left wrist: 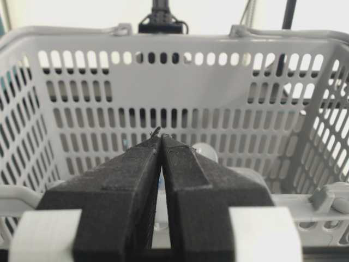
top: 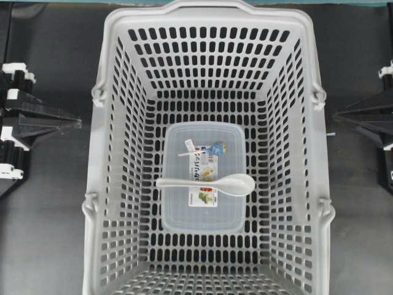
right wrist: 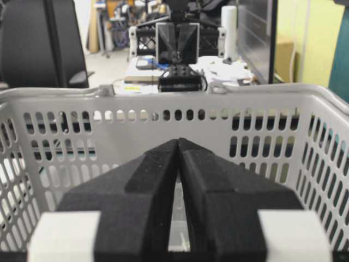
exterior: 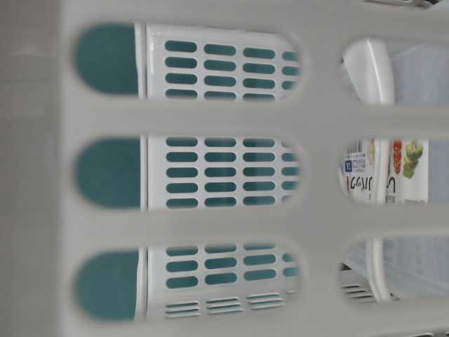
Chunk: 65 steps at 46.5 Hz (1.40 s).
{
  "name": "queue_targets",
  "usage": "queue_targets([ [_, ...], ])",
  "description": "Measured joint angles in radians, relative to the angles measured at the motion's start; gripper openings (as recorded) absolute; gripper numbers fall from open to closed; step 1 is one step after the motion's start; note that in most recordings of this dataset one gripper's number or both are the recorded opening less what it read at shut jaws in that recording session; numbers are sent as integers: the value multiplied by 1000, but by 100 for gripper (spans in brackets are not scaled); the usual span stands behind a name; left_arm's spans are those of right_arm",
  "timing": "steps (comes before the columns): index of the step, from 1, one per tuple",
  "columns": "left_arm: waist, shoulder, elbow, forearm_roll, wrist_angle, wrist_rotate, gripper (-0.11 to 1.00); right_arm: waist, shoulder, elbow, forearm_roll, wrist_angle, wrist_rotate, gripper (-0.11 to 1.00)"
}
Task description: Pick up the chinese spoon from the shopping basket with the left arm.
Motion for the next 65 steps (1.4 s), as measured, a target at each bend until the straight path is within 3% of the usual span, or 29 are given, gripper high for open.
queue_targets([
  [3,-3,-3,-11,8,17,-8,2,0,2,0,2,2,2,5],
  [7,-28,-3,-84,32,117,-25,0,0,2,0,5,18,12,0],
  [16,-66,60,-261,37,391,-23,0,0,0,0,6,64,44,0],
  [25,-83,196,-433,37,614,-20,0,0,-14,0,6,75,72,0],
  [34,-107,393,-594,38,733,-20,0,0,-25,0,6,107,97,2],
  [41,-114,548,-716,37,821,-23,0,0,-28,0,6,114,104,18],
  [51,-130,746,-884,38,1003,-15,0,2,-28,0,8,115,104,57],
  [57,-140,827,-950,38,1065,-14,1,2,-29,0,8,115,103,67],
  [61,-143,871,-983,37,1085,-20,15,2,-29,0,8,115,100,66],
  [65,-144,913,-1011,37,1103,-29,42,2,-29,0,8,115,100,66],
])
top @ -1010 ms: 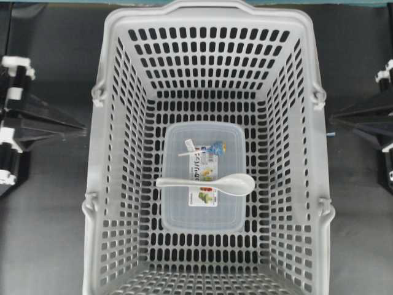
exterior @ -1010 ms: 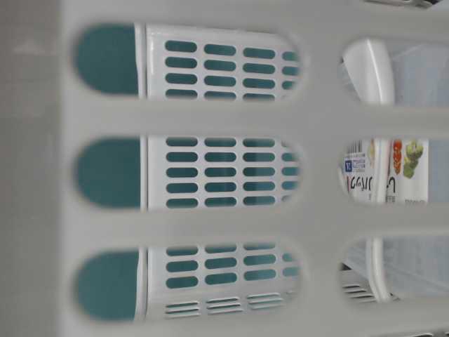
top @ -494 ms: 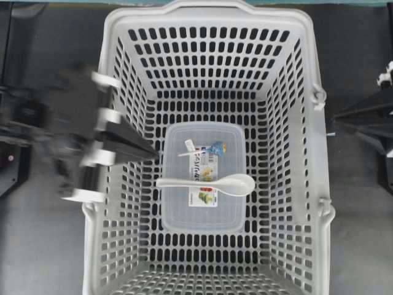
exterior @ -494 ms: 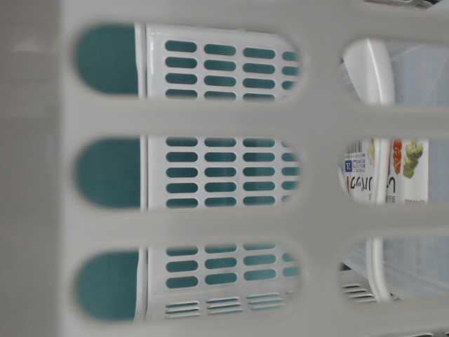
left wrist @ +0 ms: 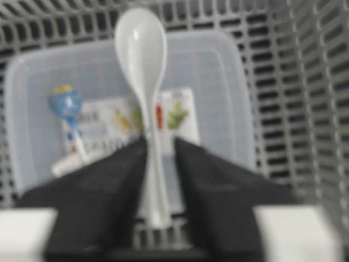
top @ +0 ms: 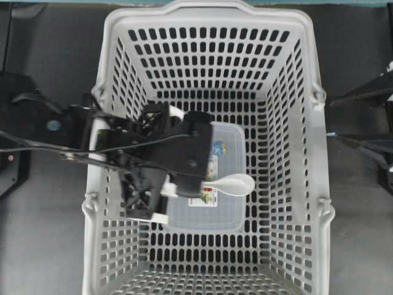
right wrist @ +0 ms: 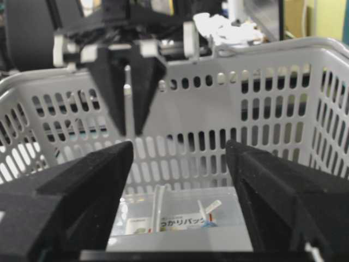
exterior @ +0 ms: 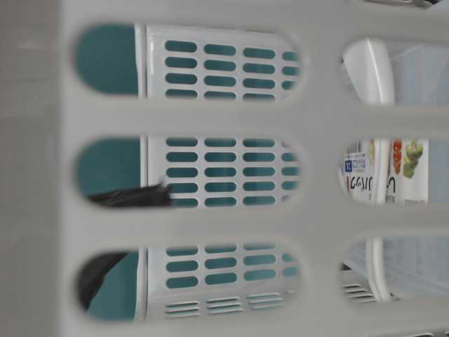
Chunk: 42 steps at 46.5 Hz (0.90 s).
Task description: Pick up the chinese spoon from the shopping basket with the left arm.
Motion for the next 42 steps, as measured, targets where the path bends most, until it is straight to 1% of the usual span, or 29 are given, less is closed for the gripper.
queue_targets([
  [6,-2,67,-40,2,35,-3,78,0,0,0,0,-2,0,66],
  [8,-3,91,-51,2,43,-3,86,0,0,0,0,-2,0,66],
  [10,-5,115,-63,0,49,-5,90,-2,0,0,0,-2,-2,66],
  [21,-9,242,-92,2,57,-17,87,0,-2,0,-2,-2,-2,66],
  [26,-11,285,-92,2,55,-58,87,0,0,0,0,-2,0,66],
  [29,-11,298,-92,2,52,-84,87,0,0,0,-2,-2,-2,66],
  [33,-9,308,-86,2,49,-101,87,0,0,0,-2,-2,-2,66],
  [42,-8,311,-67,0,32,-103,87,0,0,0,-2,0,-2,66],
])
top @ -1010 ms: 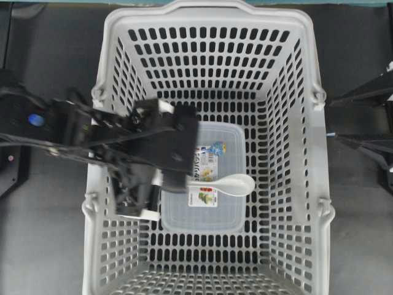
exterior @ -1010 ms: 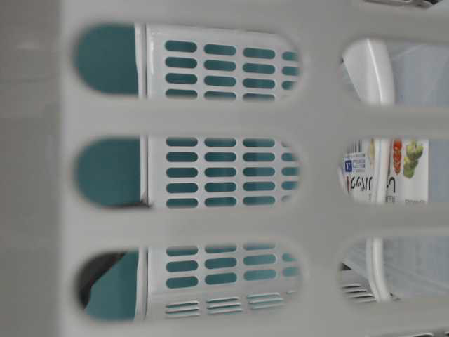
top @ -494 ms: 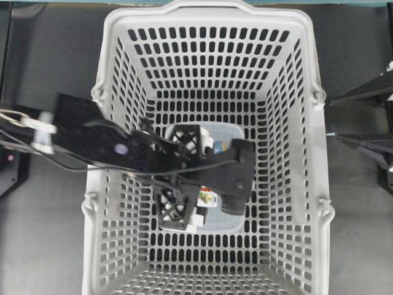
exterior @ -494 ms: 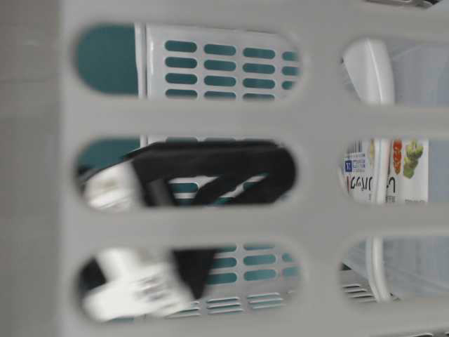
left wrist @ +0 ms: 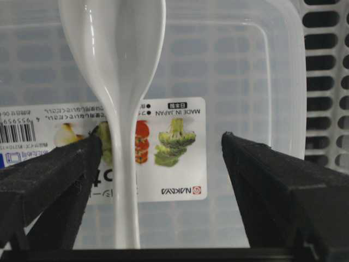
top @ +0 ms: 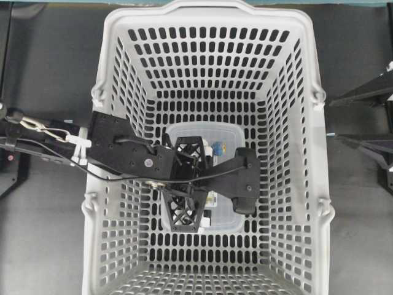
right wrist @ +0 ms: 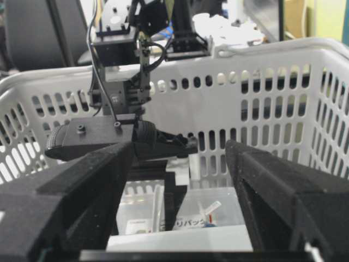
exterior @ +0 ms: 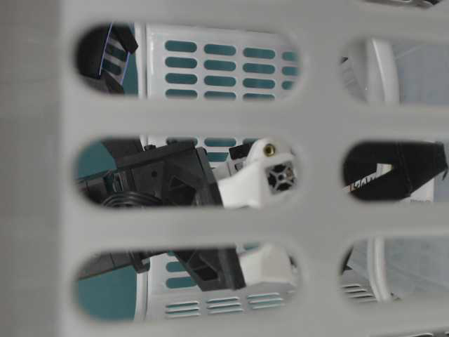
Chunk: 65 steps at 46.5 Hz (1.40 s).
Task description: Pick up the chinese spoon from the shopping basket with the left arm.
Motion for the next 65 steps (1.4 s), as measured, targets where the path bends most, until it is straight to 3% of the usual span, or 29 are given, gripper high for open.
queue_targets([
  [7,5,0,5,2,-11,-2,85,0,0,0,2,0,-2,66],
  [12,8,-2,6,2,-12,-8,76,0,0,0,0,-2,0,66],
  [16,11,-2,6,0,-12,-9,58,0,0,0,2,-2,0,66],
  [23,23,-2,8,0,-11,-8,14,0,0,2,2,0,0,66],
  [24,23,-2,8,2,-11,-6,12,0,0,2,0,0,-2,66],
  [35,29,-8,-6,2,-3,-3,13,0,0,2,2,0,-2,66],
  [44,40,-58,-71,2,69,-8,13,0,-2,3,0,0,0,66],
  [65,35,-127,-413,2,460,-9,13,0,-2,6,2,0,0,66],
])
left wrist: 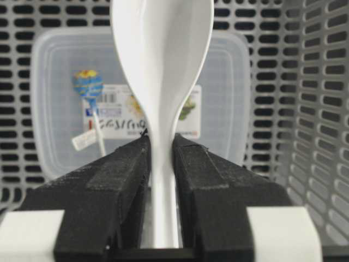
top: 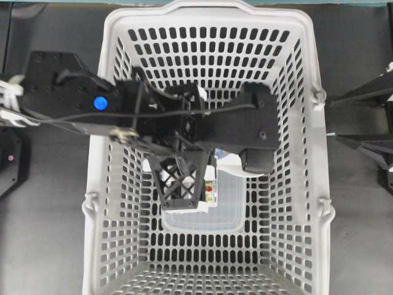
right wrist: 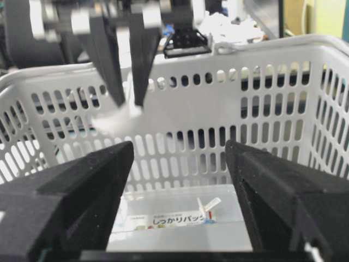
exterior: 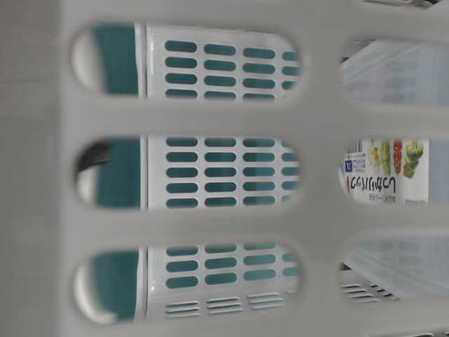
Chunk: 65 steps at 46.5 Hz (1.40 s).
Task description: Pick up the chinese spoon from the shopping basket with the left arm.
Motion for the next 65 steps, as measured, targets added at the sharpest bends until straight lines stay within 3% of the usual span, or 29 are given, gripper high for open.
queue_targets([
  [8,0,2,-41,0,37,0,13,0,0,0,0,0,0,66],
  [65,-3,14,-41,0,40,8,13,0,-12,6,-2,0,0,66],
])
